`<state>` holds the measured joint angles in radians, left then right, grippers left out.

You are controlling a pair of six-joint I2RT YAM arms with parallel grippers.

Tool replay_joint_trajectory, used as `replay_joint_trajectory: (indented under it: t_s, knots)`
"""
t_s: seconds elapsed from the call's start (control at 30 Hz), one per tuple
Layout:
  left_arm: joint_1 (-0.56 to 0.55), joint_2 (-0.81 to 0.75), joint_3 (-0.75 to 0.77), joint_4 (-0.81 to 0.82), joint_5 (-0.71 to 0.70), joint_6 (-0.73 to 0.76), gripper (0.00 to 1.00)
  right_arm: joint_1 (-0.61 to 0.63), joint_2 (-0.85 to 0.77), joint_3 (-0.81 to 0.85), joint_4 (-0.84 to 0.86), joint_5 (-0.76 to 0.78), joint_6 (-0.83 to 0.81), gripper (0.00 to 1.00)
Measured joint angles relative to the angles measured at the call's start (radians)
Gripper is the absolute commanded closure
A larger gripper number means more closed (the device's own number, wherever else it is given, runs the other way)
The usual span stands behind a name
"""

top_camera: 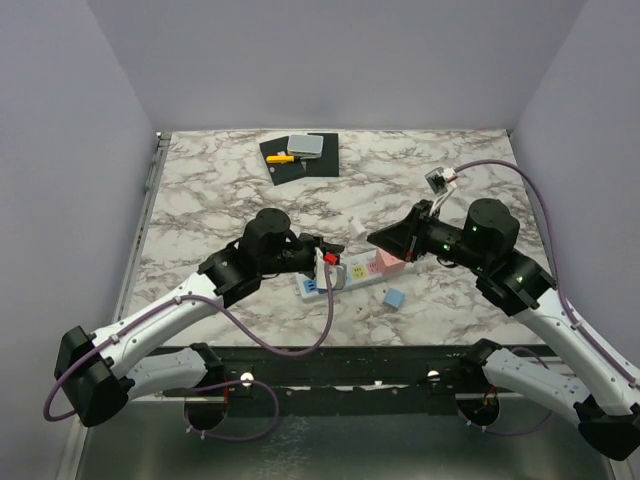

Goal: Insert the plug

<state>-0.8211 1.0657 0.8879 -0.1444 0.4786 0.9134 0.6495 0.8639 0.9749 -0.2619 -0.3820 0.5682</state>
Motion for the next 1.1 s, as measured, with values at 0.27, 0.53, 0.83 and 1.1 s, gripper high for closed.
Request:
replay_joint_trajectory:
  t_s: [0.27, 0.53, 0.83, 1.1]
  knots:
    - [0.002, 0.065, -0.053, -0.001, -0.006, 0.026, 1.0, 0.0, 0.008, -0.037, -0.1, 0.16, 0.006, 0.65]
    - [0.158, 0.278, 0.072, 0.018, -0.031, -0.101, 0.63, 0.0, 0.021, -0.032, -0.183, 0.379, 0.01, 0.48]
    - [0.256, 0.76, 0.552, -0.081, -0.055, -0.228, 0.06, 0.0, 0.073, -0.023, -0.189, 0.508, 0.026, 0.33]
    - [0.239, 1.064, 0.828, -0.189, -0.181, -0.55, 0.03, -0.001, 0.053, -0.06, -0.165, 0.577, 0.049, 0.28]
